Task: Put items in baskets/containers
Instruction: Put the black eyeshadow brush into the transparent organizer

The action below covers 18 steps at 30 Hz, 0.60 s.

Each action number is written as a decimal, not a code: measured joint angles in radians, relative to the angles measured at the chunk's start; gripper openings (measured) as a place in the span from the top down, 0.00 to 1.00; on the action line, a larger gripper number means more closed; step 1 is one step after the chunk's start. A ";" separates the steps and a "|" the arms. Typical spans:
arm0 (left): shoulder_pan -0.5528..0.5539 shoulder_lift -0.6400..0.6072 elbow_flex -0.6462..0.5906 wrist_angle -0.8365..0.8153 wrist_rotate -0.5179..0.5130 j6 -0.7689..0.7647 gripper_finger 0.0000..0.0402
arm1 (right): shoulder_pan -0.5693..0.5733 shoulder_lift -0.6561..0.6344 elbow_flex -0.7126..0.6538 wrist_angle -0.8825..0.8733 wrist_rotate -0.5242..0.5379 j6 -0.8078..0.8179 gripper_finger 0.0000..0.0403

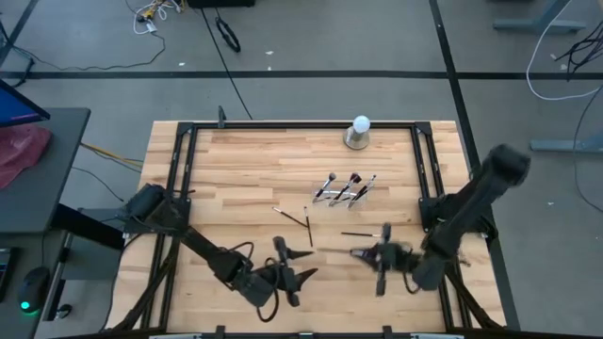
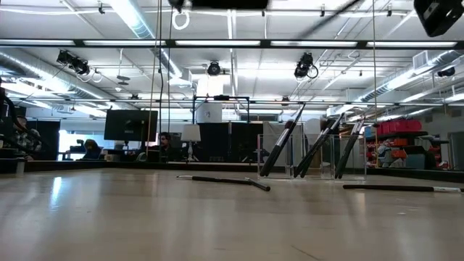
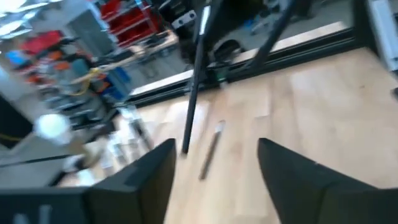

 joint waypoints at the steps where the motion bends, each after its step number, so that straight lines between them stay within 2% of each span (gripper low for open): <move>1: -0.013 -0.021 0.000 -0.039 -0.033 -0.007 0.39 | -0.016 -0.069 0.035 -0.211 -0.035 0.116 0.99; 4: -0.053 -0.072 0.001 -0.156 -0.096 -0.071 0.33 | -0.094 -0.210 0.158 -0.759 -0.139 0.380 0.99; 6: -0.080 -0.093 0.001 -0.238 -0.125 -0.133 0.31 | -0.173 -0.253 0.239 -0.989 -0.218 0.451 0.99; 8: -0.102 -0.098 0.001 -0.311 -0.148 -0.211 0.31 | -0.270 -0.271 0.298 -1.126 -0.274 0.454 0.99; 12: -0.128 -0.092 0.000 -0.466 -0.181 -0.411 0.32 | -0.467 -0.274 0.334 -1.181 -0.375 0.344 0.99; 16: -0.131 -0.090 0.000 -0.595 -0.172 -0.615 0.35 | -0.645 -0.243 0.307 -1.067 -0.527 0.182 0.99; 18: -0.131 -0.090 0.000 -0.625 -0.173 -0.658 0.36 | -0.702 -0.224 0.293 -0.985 -0.608 0.116 0.98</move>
